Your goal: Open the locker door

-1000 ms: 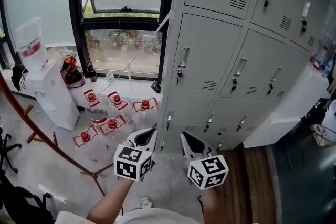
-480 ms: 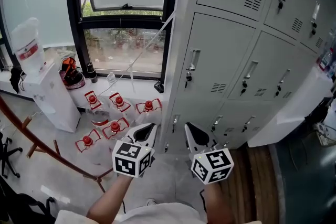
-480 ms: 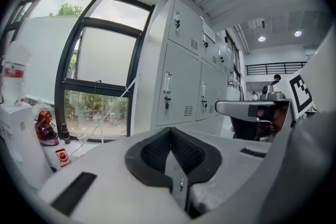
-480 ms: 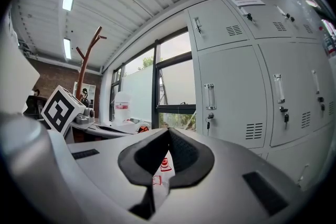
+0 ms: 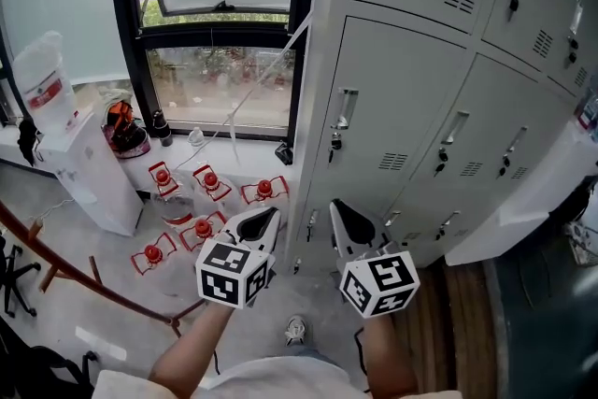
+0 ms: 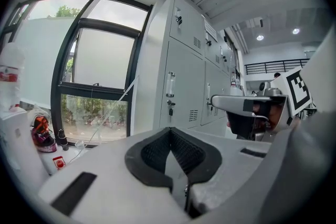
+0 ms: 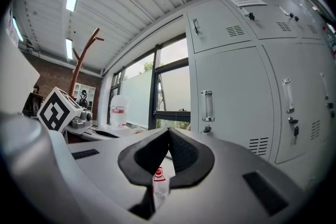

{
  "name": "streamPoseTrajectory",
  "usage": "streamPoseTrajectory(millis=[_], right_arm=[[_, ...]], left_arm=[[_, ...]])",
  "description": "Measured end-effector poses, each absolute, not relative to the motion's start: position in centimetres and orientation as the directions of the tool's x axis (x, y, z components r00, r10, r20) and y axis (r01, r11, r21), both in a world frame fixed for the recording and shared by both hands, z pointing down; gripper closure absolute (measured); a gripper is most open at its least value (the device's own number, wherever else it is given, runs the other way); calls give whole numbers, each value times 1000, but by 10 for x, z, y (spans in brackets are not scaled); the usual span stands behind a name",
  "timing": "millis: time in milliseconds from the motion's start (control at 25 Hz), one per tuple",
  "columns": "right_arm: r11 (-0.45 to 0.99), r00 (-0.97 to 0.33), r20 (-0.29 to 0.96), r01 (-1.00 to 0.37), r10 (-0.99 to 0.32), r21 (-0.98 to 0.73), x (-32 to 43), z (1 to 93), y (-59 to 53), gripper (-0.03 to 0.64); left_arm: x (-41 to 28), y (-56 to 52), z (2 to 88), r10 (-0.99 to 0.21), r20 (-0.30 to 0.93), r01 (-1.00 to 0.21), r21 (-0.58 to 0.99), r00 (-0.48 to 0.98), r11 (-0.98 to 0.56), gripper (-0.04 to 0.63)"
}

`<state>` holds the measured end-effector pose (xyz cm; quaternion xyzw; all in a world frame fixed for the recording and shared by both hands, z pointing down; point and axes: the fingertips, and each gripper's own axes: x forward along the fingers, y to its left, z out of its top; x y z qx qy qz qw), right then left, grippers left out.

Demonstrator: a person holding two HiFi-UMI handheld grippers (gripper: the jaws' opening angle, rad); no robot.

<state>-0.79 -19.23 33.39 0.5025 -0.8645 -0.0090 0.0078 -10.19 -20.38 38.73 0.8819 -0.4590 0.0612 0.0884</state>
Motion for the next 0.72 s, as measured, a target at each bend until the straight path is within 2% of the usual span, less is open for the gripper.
streamPoseTrajectory(millis=[720], right_arm=[[553, -555, -37, -831, -831, 58, 2, 314, -311, 615]], left_arm=[[-79, -314, 384, -822, 195, -845, 93, 535, -527, 589]])
